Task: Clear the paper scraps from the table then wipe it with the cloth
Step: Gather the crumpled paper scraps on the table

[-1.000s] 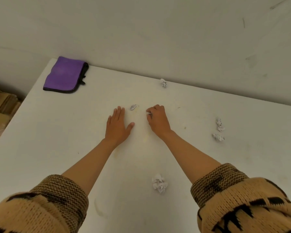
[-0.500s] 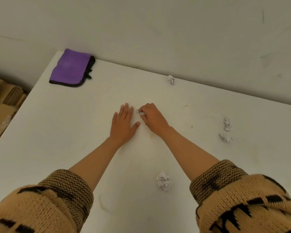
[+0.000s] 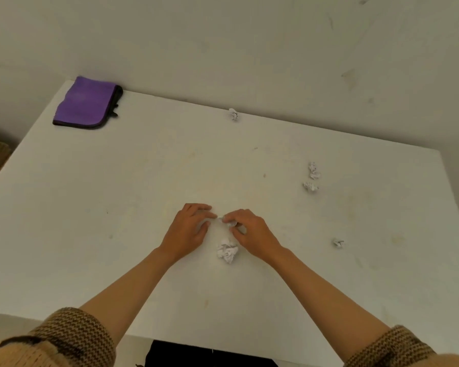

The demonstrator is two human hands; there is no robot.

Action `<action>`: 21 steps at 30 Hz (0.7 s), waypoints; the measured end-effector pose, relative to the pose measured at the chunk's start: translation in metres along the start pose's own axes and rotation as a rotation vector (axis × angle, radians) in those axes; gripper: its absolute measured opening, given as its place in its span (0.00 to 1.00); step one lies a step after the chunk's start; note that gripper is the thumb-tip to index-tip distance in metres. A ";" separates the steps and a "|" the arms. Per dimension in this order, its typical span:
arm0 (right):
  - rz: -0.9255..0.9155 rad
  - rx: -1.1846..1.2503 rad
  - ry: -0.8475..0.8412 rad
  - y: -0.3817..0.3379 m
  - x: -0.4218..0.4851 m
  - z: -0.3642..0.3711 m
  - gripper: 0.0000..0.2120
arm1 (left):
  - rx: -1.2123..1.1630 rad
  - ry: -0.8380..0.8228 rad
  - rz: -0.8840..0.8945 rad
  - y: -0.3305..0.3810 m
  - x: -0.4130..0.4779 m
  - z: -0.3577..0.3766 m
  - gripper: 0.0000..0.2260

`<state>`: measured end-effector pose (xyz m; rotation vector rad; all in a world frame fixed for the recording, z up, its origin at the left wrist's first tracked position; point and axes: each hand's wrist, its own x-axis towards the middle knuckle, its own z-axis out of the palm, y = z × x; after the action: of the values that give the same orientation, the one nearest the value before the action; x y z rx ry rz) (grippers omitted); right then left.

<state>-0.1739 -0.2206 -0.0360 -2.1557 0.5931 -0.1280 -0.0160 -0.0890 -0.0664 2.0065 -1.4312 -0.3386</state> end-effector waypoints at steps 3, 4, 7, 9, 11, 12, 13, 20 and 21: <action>0.002 -0.043 -0.064 0.001 -0.016 -0.001 0.15 | 0.008 -0.015 -0.006 0.012 -0.007 0.008 0.14; -0.011 -0.074 -0.096 0.001 -0.018 -0.003 0.15 | 0.013 -0.027 -0.011 0.014 -0.007 0.009 0.14; -0.052 -0.145 -0.141 0.000 -0.020 -0.009 0.16 | 0.074 -0.013 -0.034 0.020 -0.002 0.010 0.12; -0.068 -0.171 -0.082 0.000 -0.015 -0.015 0.15 | 0.136 0.042 -0.062 0.023 0.008 0.008 0.08; -0.065 -0.196 0.000 0.002 -0.003 -0.022 0.14 | 0.181 0.080 -0.091 0.024 0.024 0.005 0.08; -0.058 -0.206 0.028 0.003 0.004 -0.026 0.14 | 0.191 0.081 -0.099 0.023 0.034 0.003 0.08; -0.048 -0.212 0.045 0.004 0.013 -0.030 0.14 | 0.194 0.077 -0.104 0.022 0.046 0.000 0.09; 0.244 -0.447 0.266 0.021 0.083 -0.051 0.17 | 0.266 0.044 -0.263 0.008 0.154 -0.014 0.09; 0.318 -0.451 0.294 0.023 0.091 -0.054 0.18 | 0.271 0.038 -0.282 0.005 0.172 -0.017 0.11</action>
<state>-0.1185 -0.3131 -0.0318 -2.4550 1.2238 -0.1484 0.0535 -0.2414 -0.0242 2.4287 -1.2234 -0.2331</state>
